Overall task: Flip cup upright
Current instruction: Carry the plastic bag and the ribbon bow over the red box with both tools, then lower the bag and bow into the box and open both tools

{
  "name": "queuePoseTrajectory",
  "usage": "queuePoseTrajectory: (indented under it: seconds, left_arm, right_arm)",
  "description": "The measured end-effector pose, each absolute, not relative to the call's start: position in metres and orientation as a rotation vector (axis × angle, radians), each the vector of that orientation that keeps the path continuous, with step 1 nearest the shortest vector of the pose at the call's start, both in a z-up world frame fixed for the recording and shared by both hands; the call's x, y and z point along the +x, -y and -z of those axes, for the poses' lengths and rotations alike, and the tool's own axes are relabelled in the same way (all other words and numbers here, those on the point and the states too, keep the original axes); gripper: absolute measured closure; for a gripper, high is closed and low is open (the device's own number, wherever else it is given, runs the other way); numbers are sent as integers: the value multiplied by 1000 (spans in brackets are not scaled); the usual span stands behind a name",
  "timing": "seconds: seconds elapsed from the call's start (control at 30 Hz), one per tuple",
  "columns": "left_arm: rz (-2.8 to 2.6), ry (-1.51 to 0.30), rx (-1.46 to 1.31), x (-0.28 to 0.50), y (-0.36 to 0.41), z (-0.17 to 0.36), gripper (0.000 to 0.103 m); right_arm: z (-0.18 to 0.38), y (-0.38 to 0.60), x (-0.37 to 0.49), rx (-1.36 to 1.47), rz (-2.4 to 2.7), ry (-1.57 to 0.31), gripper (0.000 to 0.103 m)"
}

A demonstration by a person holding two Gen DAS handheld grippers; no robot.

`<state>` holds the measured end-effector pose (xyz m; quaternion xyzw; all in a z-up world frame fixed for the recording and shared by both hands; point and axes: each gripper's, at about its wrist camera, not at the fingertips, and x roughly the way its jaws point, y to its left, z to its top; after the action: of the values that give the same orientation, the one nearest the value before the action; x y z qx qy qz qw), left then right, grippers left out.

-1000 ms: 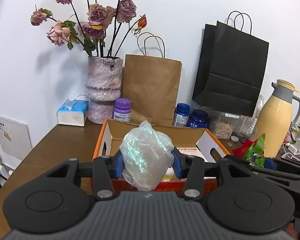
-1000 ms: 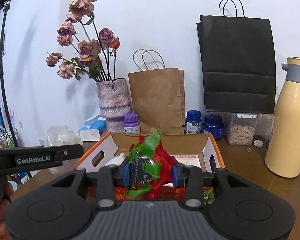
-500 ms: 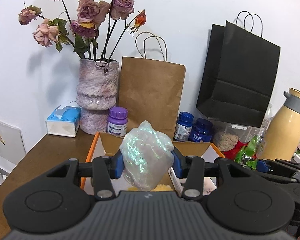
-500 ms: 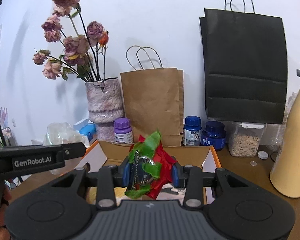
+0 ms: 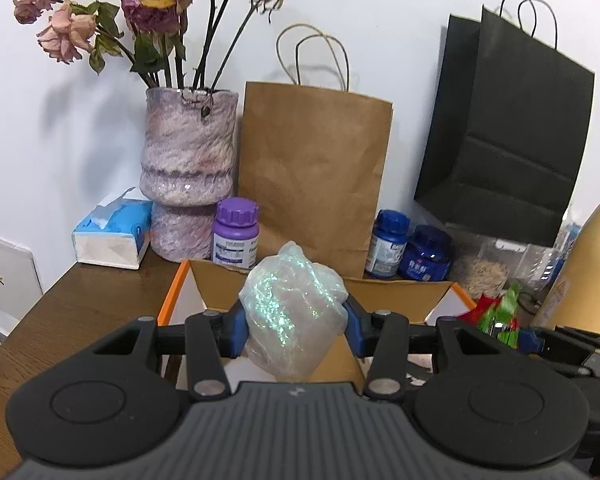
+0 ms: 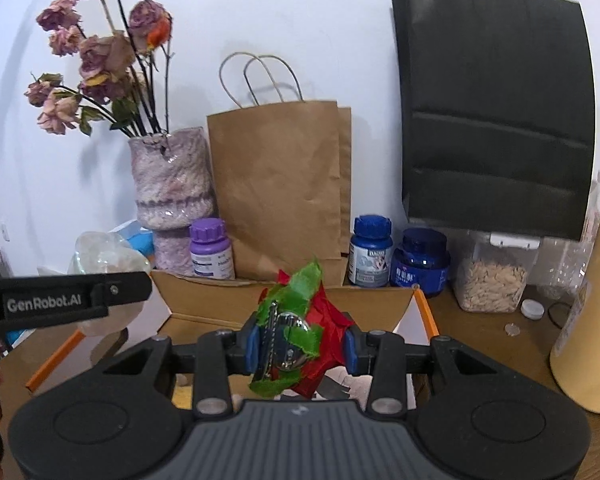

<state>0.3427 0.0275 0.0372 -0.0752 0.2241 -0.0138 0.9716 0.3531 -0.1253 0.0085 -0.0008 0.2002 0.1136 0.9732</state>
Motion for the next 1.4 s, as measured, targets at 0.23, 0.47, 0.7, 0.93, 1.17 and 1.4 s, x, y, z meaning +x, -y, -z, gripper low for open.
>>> queuePoseTrajectory:
  seconds: [0.23,0.47,0.7,0.93,1.17,1.4]
  left_arm:
    - [9,-476,-109,349,-22,-25,56]
    - [1,-502,-100,354,-23,-17,42]
    - [-32,-482,-89,353,-27,-17,0]
    - [-43,-468,-102,351,-32,-21,0]
    - [-44,-454,-111,344,-33,-27,0]
    - [-41,-423,-131,324,-35,-39,0]
  right_arm:
    - [3,129,360,-4,-225,-442,65]
    - [6,128,362,-19,-223,-460,61]
    - [6,133,364,-5,-204,-453,4]
    - [6,134,366,0,-207,-466,0]
    - [4,133,362,-6,-214,-459,0]
    - [-4,136,345,-20,-215,-423,0]
